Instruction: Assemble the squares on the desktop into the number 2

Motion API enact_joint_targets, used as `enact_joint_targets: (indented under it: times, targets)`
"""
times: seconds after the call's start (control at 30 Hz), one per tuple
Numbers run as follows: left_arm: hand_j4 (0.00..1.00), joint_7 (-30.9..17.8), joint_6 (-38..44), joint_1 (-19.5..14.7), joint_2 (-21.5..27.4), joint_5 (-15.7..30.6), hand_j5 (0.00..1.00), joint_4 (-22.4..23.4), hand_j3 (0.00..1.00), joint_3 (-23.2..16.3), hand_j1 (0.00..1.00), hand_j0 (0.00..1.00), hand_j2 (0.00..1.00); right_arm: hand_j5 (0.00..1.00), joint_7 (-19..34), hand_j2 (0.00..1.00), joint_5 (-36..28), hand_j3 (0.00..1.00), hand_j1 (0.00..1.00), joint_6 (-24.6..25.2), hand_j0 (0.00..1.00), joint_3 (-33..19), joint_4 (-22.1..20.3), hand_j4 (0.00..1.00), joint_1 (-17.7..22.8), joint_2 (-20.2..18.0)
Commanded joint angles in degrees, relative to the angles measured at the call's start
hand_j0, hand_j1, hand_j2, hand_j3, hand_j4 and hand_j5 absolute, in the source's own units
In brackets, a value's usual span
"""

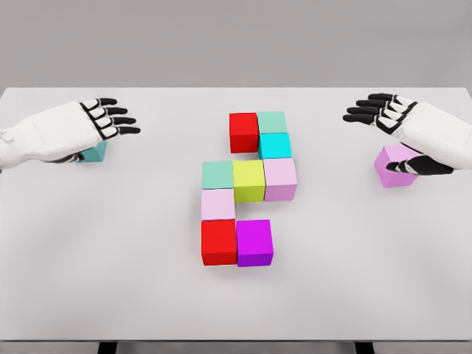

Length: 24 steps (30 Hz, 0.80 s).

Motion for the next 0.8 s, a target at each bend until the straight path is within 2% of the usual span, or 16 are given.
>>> enact_joint_targets:
  times: [0.0, 0.13, 0.2, 0.27, 0.33, 0.37, 0.4, 0.43, 0.47, 0.5, 0.53, 0.6, 0.63, 0.7, 0.73, 0.77]
  targets:
    - [1.00, -0.85, 0.02, -0.27, 0.65, 0.38, 1.00, -0.13, 1.00, -1.16, 1.00, 1.00, 1.00, 1.00, 0.02, 1.00, 0.75, 1.00, 1.00, 0.11, 1.00, -0.01, -0.06, 1.00, 0.09, -0.89]
    - [1.00, -0.85, 0.02, -3.87, 0.74, 0.38, 1.00, 0.04, 1.00, -5.64, 1.00, 1.00, 1.00, 1.00, -0.59, 1.00, 1.02, 1.00, 1.00, 0.11, 1.00, -0.01, 0.03, 1.00, 0.36, -1.07]
    - [1.00, -0.94, 0.02, -7.65, 0.74, 0.38, 1.00, 0.30, 1.00, -9.42, 1.00, 1.00, 1.00, 1.00, -1.03, 1.00, -0.91, 1.00, 1.00, 0.11, 1.00, -0.02, 1.17, 1.00, -0.08, -1.16]
    - [1.00, -1.37, 0.02, -10.20, 0.74, -0.32, 1.00, 0.39, 1.00, -12.49, 1.00, 1.00, 1.00, 1.00, -0.24, 1.00, -1.09, 1.00, 1.00, 0.11, 1.00, 0.69, 1.87, 1.00, -2.18, -4.14]
    - [1.00, -1.90, 0.02, -13.36, 0.74, -0.94, 1.00, 0.39, 1.00, -16.54, 1.00, 1.00, 1.00, 1.00, -0.15, 1.00, -0.56, 1.00, 1.00, 0.11, 1.00, 8.32, 3.62, 1.00, -11.76, -8.80]
    - [1.00, -1.90, 0.02, -14.94, 0.74, -1.03, 1.00, 0.48, 1.00, -18.56, 1.00, 1.00, 1.00, 1.00, -0.07, 1.00, -0.56, 1.00, 1.00, 0.11, 1.00, 13.07, 6.17, 1.00, -16.59, -10.64]
    - [1.00, -1.90, 0.02, -17.14, 0.74, -1.21, 1.00, 0.74, 1.00, -21.11, 1.00, 1.00, 1.00, 1.00, -0.07, 1.00, -0.56, 1.00, 1.00, 0.11, 1.00, 20.63, 10.92, 1.00, -24.24, -11.35]
    - [1.00, -1.99, 0.02, -18.20, 0.74, -1.29, 1.00, 1.09, 1.00, -22.25, 1.00, 1.00, 1.00, 1.00, 0.46, 1.00, -0.30, 1.00, 1.00, 0.11, 1.00, 23.88, 12.94, 1.00, -26.88, -11.26]
    - [1.00, -1.99, 0.02, -19.25, 0.74, -1.29, 1.00, 1.80, 1.00, -23.40, 1.00, 1.00, 1.00, 1.00, 5.54, 1.00, -0.21, 1.00, 1.00, 0.11, 1.00, 24.95, 14.96, 1.00, -28.73, -10.38]
    - [1.00, -1.99, 0.02, -19.96, 0.83, -1.38, 1.00, 2.33, 1.00, -24.01, 1.00, 1.00, 1.00, 1.00, 12.92, 1.00, -0.30, 1.00, 1.00, 0.11, 1.00, 24.77, 16.02, 1.00, -29.87, -7.32]
    - [1.00, -2.08, 0.02, -20.40, 0.92, -1.64, 1.00, 2.41, 1.00, -24.19, 1.00, 1.00, 1.00, 1.00, 15.86, 1.00, 0.31, 1.00, 1.00, 0.11, 1.00, 24.86, 19.09, 1.00, -32.07, -3.62]
    - [1.00, -2.08, 0.02, -20.58, 1.88, -1.56, 1.00, 2.41, 1.00, -24.19, 1.00, 1.00, 1.00, 1.00, 15.86, 1.00, 2.42, 1.00, 1.00, 0.11, 1.00, 26.35, 24.54, 1.00, -35.15, 0.07]
    - [1.00, -2.08, 0.02, -20.66, 2.67, -1.56, 1.00, 2.41, 1.00, -24.19, 1.00, 1.00, 1.00, 1.00, 15.86, 1.00, 3.21, 1.00, 1.00, 0.11, 1.00, 28.37, 26.83, 1.00, -36.99, 1.22]
    - [1.00, -2.17, 0.02, -20.66, 4.08, -1.64, 1.00, 2.41, 1.00, -24.28, 1.00, 1.00, 1.00, 1.00, 15.86, 1.00, 2.95, 1.00, 1.00, 0.11, 1.00, 33.11, 32.54, 1.00, -44.20, 1.39]
    - [1.00, -2.17, 0.02, -20.66, 4.08, -1.73, 1.00, 2.41, 1.00, -24.28, 1.00, 1.00, 1.00, 1.00, 15.86, 1.00, 2.95, 1.00, 1.00, 0.11, 1.00, 34.78, 34.21, 1.00, -45.43, 1.74]
    - [1.00, -2.25, 0.02, -20.66, 4.08, -2.69, 1.00, 2.68, 1.00, -24.45, 1.00, 1.00, 1.00, 1.00, 15.86, 1.00, 2.95, 1.00, 1.00, 0.11, 1.00, 39.00, 37.99, 1.00, -47.80, 3.68]
